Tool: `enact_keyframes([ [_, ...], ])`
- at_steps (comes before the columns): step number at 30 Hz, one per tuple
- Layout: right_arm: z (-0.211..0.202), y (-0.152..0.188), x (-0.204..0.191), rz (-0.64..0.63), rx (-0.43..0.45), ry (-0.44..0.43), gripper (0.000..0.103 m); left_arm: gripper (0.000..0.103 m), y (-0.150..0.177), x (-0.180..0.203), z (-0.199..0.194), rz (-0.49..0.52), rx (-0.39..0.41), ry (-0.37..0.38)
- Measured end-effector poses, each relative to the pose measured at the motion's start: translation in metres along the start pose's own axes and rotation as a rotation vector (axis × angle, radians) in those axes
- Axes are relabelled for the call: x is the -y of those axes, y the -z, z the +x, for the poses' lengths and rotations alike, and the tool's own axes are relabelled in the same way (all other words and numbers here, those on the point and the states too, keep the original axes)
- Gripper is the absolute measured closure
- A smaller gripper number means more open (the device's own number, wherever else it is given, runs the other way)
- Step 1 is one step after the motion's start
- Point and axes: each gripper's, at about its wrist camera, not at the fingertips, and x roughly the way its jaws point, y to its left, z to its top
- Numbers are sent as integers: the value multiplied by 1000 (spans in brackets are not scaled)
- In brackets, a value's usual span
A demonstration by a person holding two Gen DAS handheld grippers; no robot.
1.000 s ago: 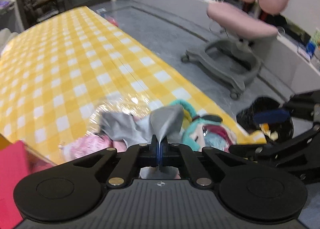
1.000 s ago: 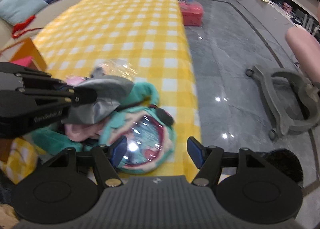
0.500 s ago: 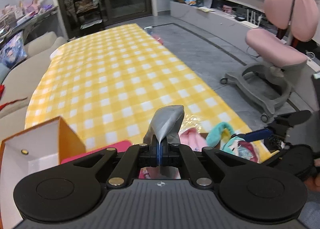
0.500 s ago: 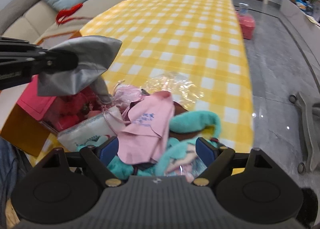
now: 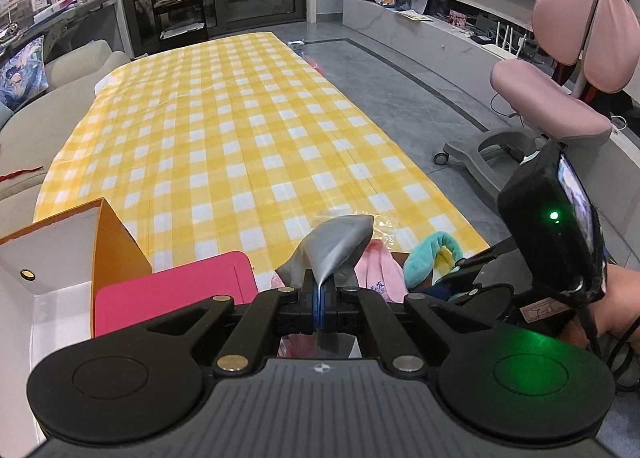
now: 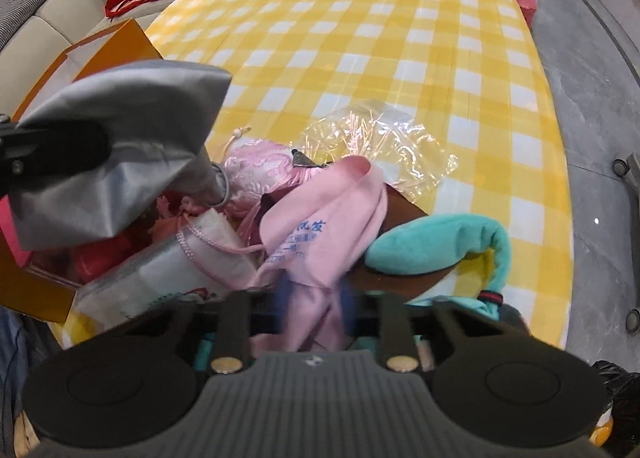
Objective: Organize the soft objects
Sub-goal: 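Grasp the pink cloth with the right gripper while the left gripper holds the grey cloth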
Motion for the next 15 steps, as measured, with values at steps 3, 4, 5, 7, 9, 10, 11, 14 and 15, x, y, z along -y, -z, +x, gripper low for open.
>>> enact_keyframes([
  [3, -12, 1, -4, -3, 31, 1, 100, 102, -1, -1, 0, -4, 2, 3],
  [4, -16, 2, -5, -1, 39, -2, 101, 102, 0, -1, -1, -4, 4, 5],
  [5, -22, 2, -7, -3, 49, -1, 101, 102, 0, 0, -1, -3, 7, 6],
  [7, -34, 3, -11, -16, 66, 3, 101, 102, 0, 1, -4, -1, 17, 7],
  [9, -47, 3, -16, -25, 87, 16, 102, 102, -1, 3, -10, 0, 31, 13],
  [10, -55, 3, -18, -27, 95, 23, 102, 102, -1, 4, -13, 2, 39, 15],
  [11, -62, 4, -20, -27, 102, 28, 102, 102, -2, 5, -17, 3, 49, 16],
  [14, -85, 8, -25, -28, 125, 43, 102, 102, -3, 7, -31, -3, 70, 26],
  [15, -93, 10, -26, -29, 133, 49, 102, 102, -4, 8, -37, -1, 81, 30],
])
